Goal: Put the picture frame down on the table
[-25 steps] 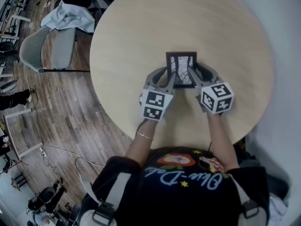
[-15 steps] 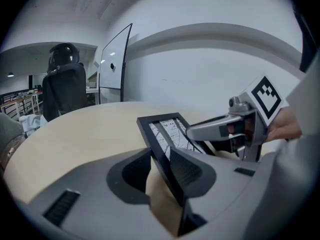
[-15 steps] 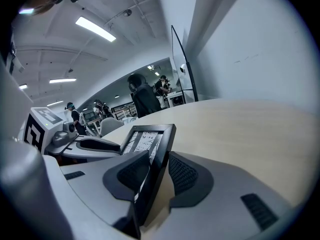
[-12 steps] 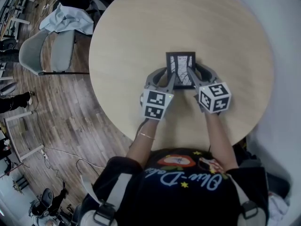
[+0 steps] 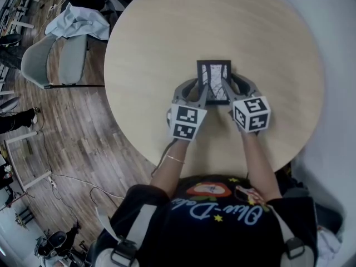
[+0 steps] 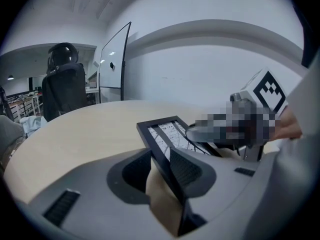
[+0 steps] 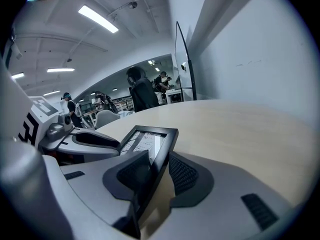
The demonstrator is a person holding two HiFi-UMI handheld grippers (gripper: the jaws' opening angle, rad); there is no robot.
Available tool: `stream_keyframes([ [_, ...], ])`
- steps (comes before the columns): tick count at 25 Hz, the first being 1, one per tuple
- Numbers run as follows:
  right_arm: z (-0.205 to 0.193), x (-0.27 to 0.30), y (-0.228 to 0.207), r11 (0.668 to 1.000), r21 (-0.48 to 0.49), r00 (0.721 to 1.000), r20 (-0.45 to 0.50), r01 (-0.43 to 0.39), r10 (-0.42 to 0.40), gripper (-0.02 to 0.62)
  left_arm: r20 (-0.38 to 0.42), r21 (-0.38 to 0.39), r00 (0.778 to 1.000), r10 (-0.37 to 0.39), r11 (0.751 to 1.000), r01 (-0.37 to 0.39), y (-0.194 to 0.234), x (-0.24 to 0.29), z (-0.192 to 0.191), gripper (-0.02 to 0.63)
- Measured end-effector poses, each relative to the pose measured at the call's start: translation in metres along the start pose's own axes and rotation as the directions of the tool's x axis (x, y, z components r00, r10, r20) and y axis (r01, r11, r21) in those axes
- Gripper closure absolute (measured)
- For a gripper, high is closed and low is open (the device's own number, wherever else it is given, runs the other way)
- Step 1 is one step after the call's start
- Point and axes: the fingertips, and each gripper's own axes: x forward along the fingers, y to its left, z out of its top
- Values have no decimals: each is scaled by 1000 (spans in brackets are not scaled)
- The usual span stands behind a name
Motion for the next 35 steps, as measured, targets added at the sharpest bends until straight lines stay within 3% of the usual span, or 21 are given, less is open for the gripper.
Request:
stream_keyframes([
  [18, -7, 9, -3, 992, -92, 995, -49, 81, -86, 492, -3, 47, 998, 58, 997, -58, 0, 10, -3, 505],
  [26, -7, 12, 7, 986, -127, 990, -80, 109, -119, 493, -73, 74, 994, 80, 994, -75, 2, 12, -13, 505],
  [35, -8, 14, 7, 980, -159, 986, -95, 119, -135, 494, -81, 75, 994, 77, 995, -71, 1, 14, -12, 505],
])
